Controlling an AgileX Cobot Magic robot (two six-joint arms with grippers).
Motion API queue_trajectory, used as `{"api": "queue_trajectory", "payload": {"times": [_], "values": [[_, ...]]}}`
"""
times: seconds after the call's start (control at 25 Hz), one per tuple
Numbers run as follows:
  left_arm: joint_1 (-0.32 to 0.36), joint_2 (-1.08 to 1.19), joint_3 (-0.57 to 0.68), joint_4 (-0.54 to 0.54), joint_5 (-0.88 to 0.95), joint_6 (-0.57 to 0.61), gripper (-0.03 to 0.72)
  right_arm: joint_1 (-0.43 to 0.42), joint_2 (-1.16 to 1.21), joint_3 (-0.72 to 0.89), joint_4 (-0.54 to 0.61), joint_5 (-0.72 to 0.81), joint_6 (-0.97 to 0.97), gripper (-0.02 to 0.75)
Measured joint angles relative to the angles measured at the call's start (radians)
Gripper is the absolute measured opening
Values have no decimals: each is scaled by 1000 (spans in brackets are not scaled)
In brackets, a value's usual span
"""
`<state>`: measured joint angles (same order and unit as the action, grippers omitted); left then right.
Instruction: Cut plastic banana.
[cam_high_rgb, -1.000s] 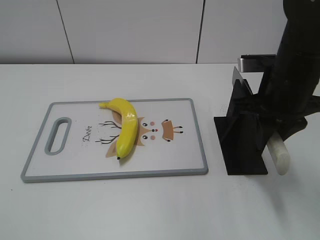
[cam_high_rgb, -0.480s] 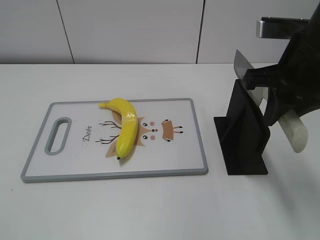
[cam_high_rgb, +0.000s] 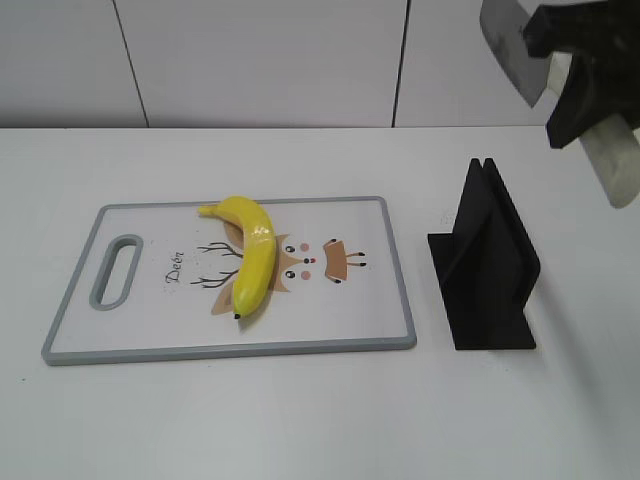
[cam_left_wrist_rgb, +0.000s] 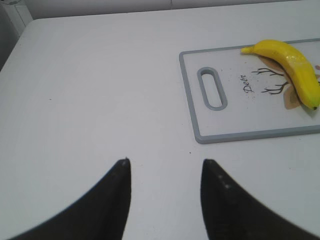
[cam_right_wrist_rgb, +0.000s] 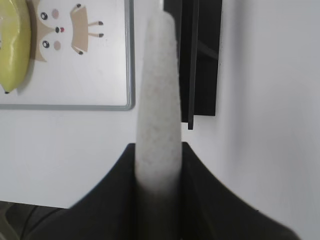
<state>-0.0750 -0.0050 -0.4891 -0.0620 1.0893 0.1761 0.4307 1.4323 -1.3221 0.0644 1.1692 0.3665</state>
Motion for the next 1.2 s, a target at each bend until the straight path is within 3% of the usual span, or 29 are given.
{"api": "queue_trajectory", "payload": {"times": [0.4,0.64,0.96,1.2], "values": [[0,0,0,0,-5,0,425,0,-9,-153,-6,43,-144,167],[0,69,-77,-4,-127,4,426,-3,19,-178,-6,35,-297,167],[0,483,-276,-42,-248,148,567,-26,155,-299,26,36,-613,167],[0,834,-486,-198,-244,435,587,-26,291,-392,91,54,-877,167]]}}
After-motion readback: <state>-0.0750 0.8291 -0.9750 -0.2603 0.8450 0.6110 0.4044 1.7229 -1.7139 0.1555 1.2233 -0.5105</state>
